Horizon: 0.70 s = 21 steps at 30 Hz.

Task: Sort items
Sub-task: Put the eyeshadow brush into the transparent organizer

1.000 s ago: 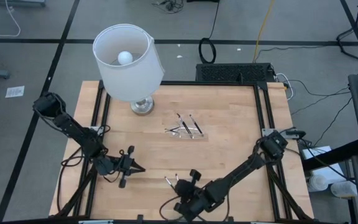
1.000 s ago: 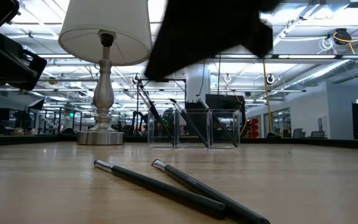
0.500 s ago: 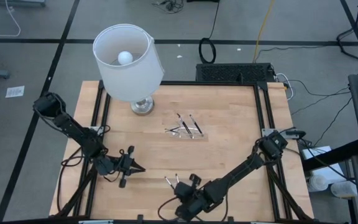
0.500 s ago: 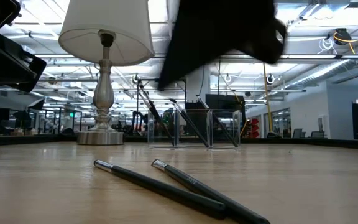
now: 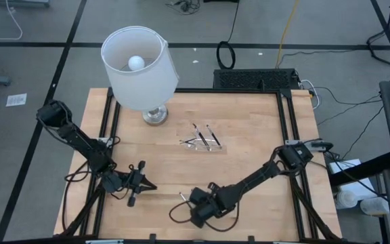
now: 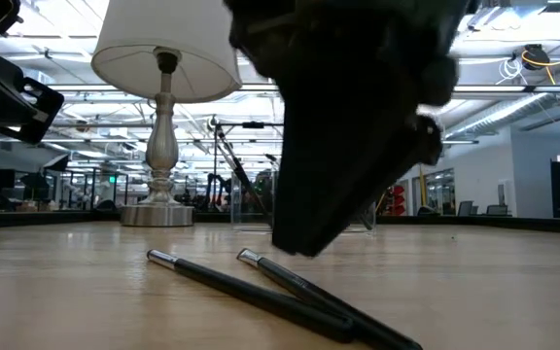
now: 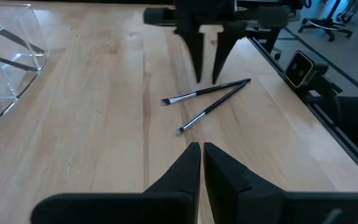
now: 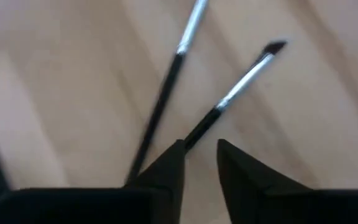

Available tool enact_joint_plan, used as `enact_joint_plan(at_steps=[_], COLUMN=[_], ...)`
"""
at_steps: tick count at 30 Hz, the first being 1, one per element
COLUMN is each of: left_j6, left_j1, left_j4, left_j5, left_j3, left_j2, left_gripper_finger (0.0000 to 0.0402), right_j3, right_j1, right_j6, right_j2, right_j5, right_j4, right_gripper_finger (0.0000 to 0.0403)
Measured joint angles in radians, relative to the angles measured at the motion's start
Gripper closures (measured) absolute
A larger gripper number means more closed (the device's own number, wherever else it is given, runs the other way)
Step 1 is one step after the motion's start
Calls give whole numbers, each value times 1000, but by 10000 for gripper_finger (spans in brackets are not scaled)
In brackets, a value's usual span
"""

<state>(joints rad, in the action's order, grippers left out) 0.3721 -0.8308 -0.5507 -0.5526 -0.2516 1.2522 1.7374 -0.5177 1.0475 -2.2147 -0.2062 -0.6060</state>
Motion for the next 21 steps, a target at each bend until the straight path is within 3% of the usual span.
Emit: enact_joint_plan(at_steps=[10,17,21], left_j6=[4,4,0], left_j1=[0,0,0], left_j4=[1,1,0], left_j5=[0,0,-1], left_j3=[0,0,0], left_j2=[0,0,0], left_gripper_finger=[376,376,376], right_j3=[-48,-113,-212], right_j1=[43,62,81], right_j6=[13,21,82], right_j2=[0,8,9], right_j5=[1,3,67], right_j4=[69,39,46], right_gripper_finger=[232,242,258])
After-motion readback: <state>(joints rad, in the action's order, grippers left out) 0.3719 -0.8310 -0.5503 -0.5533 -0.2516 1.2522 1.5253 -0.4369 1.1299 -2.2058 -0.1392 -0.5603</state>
